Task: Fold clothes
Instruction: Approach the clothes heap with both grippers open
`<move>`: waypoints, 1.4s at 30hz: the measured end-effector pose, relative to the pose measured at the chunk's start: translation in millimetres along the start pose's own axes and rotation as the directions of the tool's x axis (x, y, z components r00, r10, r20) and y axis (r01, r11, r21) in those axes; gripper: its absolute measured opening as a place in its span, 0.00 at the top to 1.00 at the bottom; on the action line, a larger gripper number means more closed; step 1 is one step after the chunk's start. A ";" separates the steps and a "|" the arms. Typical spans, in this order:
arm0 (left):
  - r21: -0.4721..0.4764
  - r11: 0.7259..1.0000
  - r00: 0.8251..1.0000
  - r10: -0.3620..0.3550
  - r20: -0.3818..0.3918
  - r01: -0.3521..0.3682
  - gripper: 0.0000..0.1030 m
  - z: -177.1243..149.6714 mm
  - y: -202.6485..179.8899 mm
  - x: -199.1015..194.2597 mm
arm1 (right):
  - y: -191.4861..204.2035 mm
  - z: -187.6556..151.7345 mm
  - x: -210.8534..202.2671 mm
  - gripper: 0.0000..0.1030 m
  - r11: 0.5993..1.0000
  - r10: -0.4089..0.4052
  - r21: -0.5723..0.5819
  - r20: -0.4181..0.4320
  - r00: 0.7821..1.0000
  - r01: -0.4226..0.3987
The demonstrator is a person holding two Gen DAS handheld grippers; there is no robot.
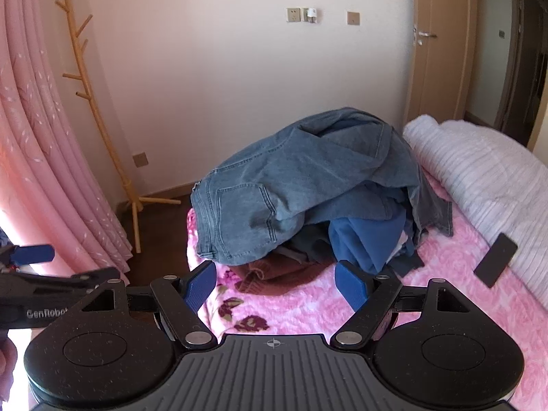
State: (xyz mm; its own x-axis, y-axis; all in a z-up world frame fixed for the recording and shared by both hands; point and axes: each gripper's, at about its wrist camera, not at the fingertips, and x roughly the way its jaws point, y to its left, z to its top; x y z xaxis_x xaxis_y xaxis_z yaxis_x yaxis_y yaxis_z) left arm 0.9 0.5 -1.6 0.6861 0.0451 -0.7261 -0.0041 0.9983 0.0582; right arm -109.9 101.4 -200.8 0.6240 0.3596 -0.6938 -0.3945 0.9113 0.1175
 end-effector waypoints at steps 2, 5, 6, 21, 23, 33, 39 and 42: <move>-0.001 1.000 1.000 -0.003 -0.002 0.003 0.08 -1.0 0.9 3.7 | -3.6 2.6 4.7 0.23 1.000 -0.009 0.004 -0.028 1.000 0.009; -0.003 1.000 1.000 -0.008 -0.005 0.008 0.08 -2.6 2.1 9.4 | -3.0 4.9 14.1 0.23 0.999 -0.044 -0.016 -0.050 0.998 0.044; -0.004 1.000 1.000 -0.010 -0.006 0.010 0.08 -3.1 2.6 11.2 | -5.2 4.7 16.0 0.23 0.999 -0.040 -0.013 -0.040 0.998 0.040; -0.017 1.000 0.999 -0.013 -0.049 0.012 0.08 -5.7 10.8 33.7 | 5.3 -9.4 37.1 0.23 1.000 -0.008 -0.027 -0.044 0.999 0.007; -0.018 1.000 0.999 -0.011 -0.050 0.010 0.08 -4.4 10.5 35.5 | 6.2 -7.6 39.1 0.23 0.999 -0.007 -0.033 -0.044 0.999 0.006; 0.004 1.000 0.998 -0.026 -0.055 0.026 0.08 1.4 0.7 39.4 | 0.1 -3.4 42.8 0.23 1.000 -0.007 -0.026 -0.055 0.998 0.006; 0.021 0.999 0.998 -0.034 -0.055 0.035 0.08 2.6 -7.1 40.4 | -6.8 -4.3 42.2 0.23 1.000 -0.017 -0.012 -0.055 0.998 0.016; 0.030 0.999 0.998 -0.038 -0.056 0.040 0.08 5.0 -10.2 40.9 | -9.9 -4.2 41.5 0.23 1.000 -0.021 -0.007 -0.054 0.998 0.021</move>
